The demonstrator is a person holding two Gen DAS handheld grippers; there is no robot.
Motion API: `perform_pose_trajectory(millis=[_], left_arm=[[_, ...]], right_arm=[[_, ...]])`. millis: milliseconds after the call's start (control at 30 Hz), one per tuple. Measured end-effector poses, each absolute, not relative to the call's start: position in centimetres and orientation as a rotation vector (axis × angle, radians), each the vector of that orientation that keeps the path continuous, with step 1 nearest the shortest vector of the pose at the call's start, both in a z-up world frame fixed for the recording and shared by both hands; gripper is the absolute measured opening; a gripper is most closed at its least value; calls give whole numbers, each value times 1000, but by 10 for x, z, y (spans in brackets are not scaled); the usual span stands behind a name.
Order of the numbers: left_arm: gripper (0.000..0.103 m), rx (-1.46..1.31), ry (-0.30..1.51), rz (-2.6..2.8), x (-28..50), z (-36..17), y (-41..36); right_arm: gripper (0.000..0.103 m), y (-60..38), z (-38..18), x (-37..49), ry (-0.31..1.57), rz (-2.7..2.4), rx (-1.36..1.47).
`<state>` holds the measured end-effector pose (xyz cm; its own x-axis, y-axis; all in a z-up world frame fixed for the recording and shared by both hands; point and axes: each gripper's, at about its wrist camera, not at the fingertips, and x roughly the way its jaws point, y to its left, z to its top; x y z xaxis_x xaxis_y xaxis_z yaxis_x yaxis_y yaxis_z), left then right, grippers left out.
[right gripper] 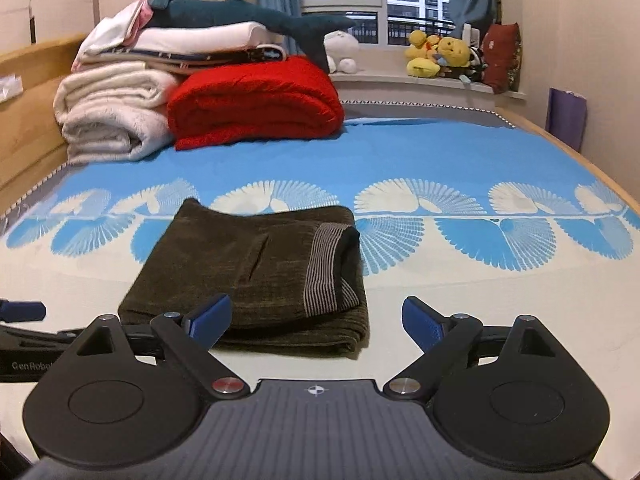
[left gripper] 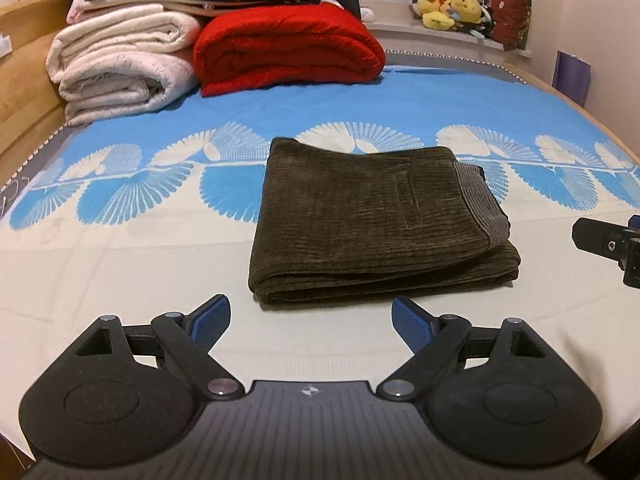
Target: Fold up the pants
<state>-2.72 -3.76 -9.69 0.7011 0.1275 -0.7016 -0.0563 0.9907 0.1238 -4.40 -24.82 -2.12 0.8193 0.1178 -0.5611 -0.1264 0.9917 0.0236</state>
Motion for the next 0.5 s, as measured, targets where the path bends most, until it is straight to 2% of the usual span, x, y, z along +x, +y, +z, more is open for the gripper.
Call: perform_pose_trajectory(millis=[500], left_arm=[[91, 26, 821, 122, -17, -102, -31]], right_arm=[[93, -242, -32, -36, 654, 168, -2]])
